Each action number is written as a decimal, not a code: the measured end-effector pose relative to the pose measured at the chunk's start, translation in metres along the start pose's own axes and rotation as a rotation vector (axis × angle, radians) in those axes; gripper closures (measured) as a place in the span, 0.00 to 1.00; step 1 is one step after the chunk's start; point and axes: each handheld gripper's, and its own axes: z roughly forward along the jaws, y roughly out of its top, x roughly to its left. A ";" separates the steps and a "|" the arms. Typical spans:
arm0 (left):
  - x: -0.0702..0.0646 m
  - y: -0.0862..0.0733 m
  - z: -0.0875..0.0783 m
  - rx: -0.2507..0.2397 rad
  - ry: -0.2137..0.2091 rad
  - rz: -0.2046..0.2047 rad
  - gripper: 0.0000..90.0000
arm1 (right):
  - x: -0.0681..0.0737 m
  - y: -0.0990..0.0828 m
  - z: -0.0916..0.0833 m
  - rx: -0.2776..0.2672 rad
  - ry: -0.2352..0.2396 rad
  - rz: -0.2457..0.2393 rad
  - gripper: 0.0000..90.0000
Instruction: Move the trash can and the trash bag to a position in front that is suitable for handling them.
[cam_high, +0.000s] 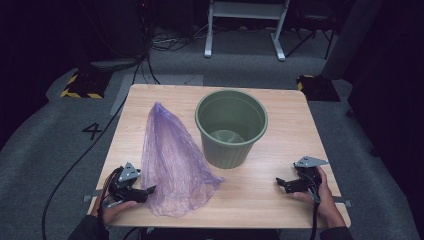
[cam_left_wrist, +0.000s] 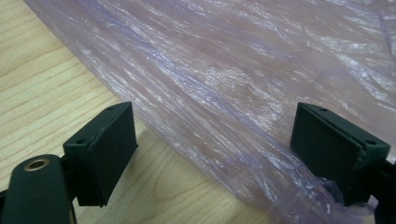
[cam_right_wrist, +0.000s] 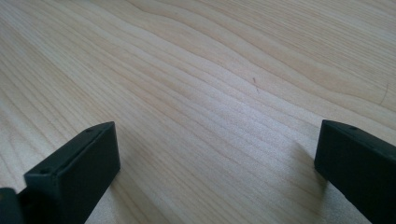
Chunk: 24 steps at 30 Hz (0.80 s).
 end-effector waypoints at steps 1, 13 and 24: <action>0.000 0.000 0.000 0.000 0.000 -0.001 0.16 | 0.000 0.000 0.000 0.000 0.000 0.001 0.00; 0.000 0.000 0.000 0.000 0.002 -0.001 0.16 | 0.000 0.000 0.000 0.000 0.004 0.002 0.00; 0.000 0.000 0.000 0.000 0.002 -0.002 0.16 | -0.001 -0.001 -0.004 -0.037 -0.007 0.006 0.18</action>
